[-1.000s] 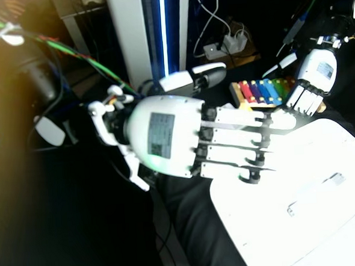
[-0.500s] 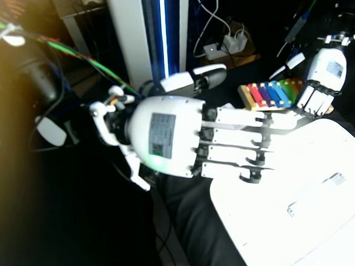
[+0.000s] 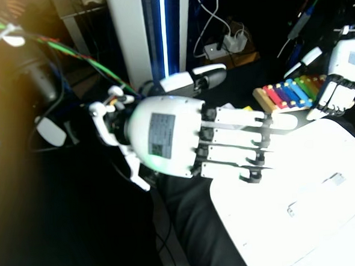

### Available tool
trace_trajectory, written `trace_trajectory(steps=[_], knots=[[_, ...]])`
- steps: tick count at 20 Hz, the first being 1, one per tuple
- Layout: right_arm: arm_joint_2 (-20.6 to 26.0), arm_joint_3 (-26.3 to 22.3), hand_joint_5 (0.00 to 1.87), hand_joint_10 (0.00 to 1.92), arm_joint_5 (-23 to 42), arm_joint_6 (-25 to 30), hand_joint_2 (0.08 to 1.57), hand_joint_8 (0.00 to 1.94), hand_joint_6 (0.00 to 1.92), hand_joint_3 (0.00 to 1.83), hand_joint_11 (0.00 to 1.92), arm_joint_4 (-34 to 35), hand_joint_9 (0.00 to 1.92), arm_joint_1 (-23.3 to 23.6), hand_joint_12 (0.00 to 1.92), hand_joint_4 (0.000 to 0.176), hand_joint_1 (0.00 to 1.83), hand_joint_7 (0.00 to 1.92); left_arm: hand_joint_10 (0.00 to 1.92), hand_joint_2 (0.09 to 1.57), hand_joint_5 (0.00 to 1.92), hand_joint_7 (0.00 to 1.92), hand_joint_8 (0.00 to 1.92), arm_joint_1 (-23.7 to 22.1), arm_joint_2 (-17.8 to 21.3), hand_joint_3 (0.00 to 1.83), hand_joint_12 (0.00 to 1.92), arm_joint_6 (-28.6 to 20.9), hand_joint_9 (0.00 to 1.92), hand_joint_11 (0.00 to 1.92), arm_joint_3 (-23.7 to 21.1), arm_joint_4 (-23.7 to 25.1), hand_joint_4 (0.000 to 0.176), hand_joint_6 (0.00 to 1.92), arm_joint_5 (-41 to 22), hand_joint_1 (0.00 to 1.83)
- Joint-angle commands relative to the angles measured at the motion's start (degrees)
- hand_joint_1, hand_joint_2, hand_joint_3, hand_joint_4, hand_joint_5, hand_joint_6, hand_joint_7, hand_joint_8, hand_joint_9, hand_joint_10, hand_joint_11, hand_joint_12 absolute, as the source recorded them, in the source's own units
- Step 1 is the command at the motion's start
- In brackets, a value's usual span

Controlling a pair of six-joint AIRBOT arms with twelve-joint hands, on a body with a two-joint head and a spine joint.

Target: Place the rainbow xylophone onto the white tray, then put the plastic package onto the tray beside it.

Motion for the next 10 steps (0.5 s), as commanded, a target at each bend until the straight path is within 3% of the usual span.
trace_trajectory(steps=[1, 4, 6, 7, 8, 10], knots=[[0.0, 0.1, 0.26, 0.00, 6.4, 0.7, 0.86, 0.00, 0.00, 0.00, 0.00, 2.7, 0.16, 0.3, 0.46, 0.022, 0.50, 0.18, 0.84, 1.07, 0.68, 0.53, 0.72, -1.4, 0.6, 0.00, 1.00, -0.4, 0.52, 0.42, 0.1, -2.1, 0.000, 0.35, -5.9, 1.07], [0.0, 0.1, 0.24, 0.00, 6.4, 0.7, 0.86, 0.00, 0.00, 0.00, 0.00, 2.7, 0.16, 0.3, 0.44, 0.036, 0.48, 0.17, 0.78, 1.08, 0.68, 0.59, 0.58, -3.5, 0.9, 0.00, 1.00, -0.4, 0.58, 0.41, 0.7, -2.1, 0.000, 0.27, -6.3, 1.00], [-0.1, 0.1, 0.24, 0.00, 6.4, 0.7, 0.87, 0.00, 0.00, 0.00, 0.00, 2.7, 0.17, 0.3, 0.51, 0.018, 0.49, 0.18, 0.74, 1.08, 0.68, 0.60, 0.56, -4.8, 0.7, 0.00, 0.96, -0.3, 0.61, 0.44, 1.6, -2.1, 0.000, 0.24, -5.8, 1.02], [-0.3, 0.2, 0.24, 0.00, 6.4, 0.7, 0.88, 0.01, 0.00, 0.00, 0.00, 2.7, 0.17, 0.3, 0.51, 0.023, 0.49, 0.20, 0.86, 1.09, 0.68, 0.58, 0.66, -5.7, 0.4, 0.00, 1.03, -0.3, 0.58, 0.44, 2.3, -2.1, 0.000, 0.29, -5.1, 0.99], [-0.3, 0.3, 0.24, 0.00, 6.4, 0.7, 0.88, 0.01, 0.00, 0.00, 0.00, 2.7, 0.17, 0.3, 0.54, 0.031, 0.50, 0.22, 0.99, 1.09, 0.56, 0.52, 0.85, -6.4, -0.1, 0.00, 1.15, -0.3, 0.55, 0.41, 3.0, -2.0, 0.000, 0.61, -4.5, 0.99], [-0.4, 0.3, 0.22, 0.00, 6.4, 0.7, 0.89, 0.00, 0.00, 0.00, 0.00, 2.7, 0.18, 0.3, 0.58, 0.042, 0.50, 0.23, 1.29, 1.04, 0.49, 0.45, 1.18, -8.7, -1.7, 0.00, 1.47, -0.3, 0.48, 0.34, 5.2, -1.8, 0.000, 0.90, -2.9, 1.16]])
